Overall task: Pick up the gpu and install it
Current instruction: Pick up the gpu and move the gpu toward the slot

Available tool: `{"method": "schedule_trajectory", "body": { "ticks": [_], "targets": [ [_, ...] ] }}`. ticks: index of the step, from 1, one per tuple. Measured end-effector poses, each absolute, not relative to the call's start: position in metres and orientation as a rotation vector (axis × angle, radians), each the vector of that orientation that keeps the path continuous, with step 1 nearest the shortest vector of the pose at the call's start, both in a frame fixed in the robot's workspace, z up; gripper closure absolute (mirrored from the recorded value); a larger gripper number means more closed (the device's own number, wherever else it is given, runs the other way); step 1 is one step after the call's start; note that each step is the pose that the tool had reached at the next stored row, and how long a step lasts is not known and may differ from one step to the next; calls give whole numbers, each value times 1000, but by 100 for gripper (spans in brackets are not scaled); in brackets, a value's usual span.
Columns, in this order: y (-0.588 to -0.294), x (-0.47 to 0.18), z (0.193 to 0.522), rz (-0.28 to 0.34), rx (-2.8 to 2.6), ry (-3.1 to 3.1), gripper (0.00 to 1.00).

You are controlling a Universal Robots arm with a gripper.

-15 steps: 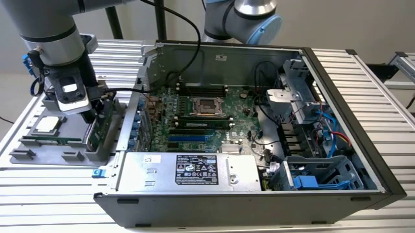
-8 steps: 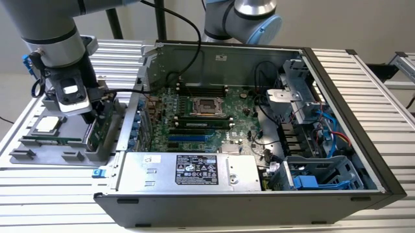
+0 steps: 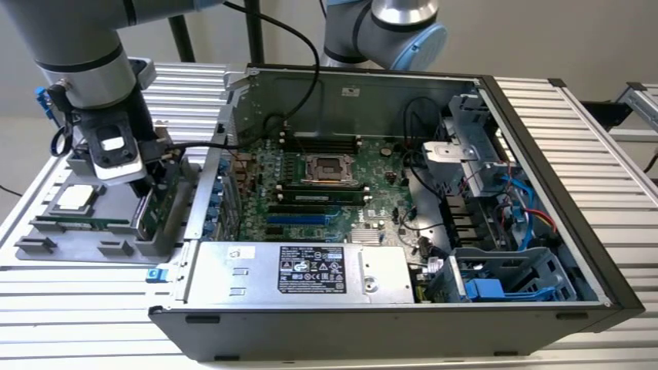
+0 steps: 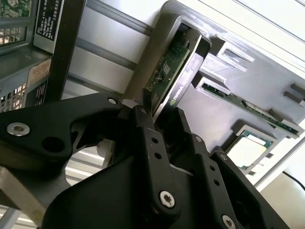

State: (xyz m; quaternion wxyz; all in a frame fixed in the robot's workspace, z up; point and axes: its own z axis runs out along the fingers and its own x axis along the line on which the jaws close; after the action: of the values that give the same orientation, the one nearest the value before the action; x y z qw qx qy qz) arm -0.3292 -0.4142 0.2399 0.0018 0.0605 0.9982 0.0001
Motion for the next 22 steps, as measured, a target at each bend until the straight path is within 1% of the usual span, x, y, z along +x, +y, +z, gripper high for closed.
{"method": "schedule_trajectory", "body": {
  "ticks": [22],
  "targets": [
    [-414,-333,235,3,112,3114,0]
  ]
}}
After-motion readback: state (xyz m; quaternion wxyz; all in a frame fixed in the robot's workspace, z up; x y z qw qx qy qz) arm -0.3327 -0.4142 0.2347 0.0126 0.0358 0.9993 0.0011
